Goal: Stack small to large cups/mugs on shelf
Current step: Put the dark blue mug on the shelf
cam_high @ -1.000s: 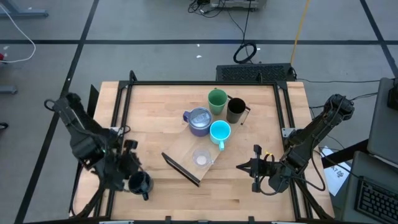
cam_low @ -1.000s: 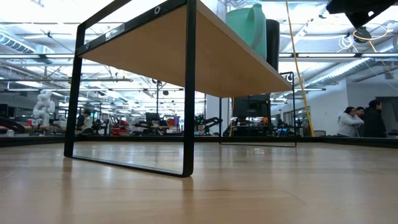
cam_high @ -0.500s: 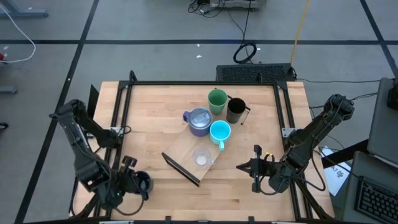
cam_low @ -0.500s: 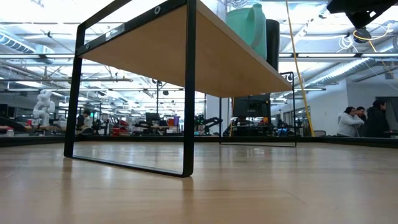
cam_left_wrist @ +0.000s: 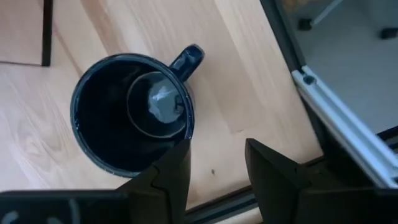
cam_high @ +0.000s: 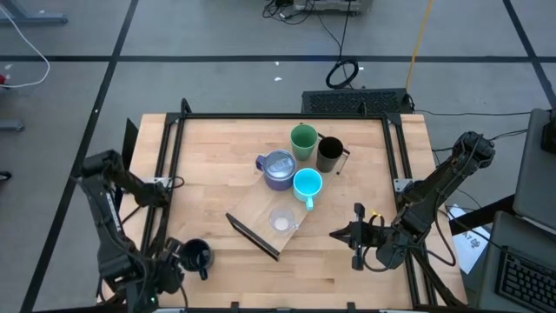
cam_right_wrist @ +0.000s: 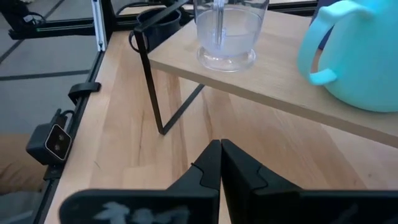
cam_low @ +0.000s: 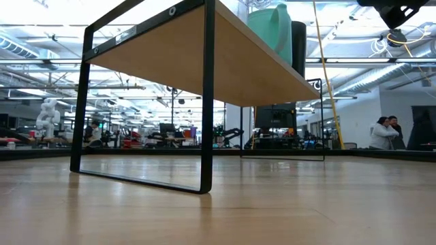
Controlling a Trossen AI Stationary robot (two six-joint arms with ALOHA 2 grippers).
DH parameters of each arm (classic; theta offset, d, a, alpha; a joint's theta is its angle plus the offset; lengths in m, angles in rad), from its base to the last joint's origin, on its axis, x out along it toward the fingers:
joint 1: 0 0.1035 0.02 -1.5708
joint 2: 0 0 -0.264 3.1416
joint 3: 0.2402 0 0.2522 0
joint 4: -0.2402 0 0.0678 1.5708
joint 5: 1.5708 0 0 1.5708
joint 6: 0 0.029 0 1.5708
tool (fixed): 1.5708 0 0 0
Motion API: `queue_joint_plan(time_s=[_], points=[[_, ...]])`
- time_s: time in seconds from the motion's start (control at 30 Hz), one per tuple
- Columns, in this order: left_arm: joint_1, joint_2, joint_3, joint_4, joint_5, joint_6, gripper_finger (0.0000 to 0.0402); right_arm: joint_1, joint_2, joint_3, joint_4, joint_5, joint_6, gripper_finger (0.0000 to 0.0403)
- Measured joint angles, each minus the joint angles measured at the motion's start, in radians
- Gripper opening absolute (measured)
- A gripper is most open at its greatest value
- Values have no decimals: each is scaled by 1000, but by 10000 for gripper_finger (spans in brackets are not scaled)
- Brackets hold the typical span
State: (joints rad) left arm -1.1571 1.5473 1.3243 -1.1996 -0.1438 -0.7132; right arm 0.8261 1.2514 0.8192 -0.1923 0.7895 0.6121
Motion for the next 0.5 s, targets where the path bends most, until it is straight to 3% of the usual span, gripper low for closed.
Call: queue_joint_plan(time_s=[0.5], points=[[26, 108, -40, 9, -39, 187, 154, 0, 0, 0, 2, 0, 2, 0]])
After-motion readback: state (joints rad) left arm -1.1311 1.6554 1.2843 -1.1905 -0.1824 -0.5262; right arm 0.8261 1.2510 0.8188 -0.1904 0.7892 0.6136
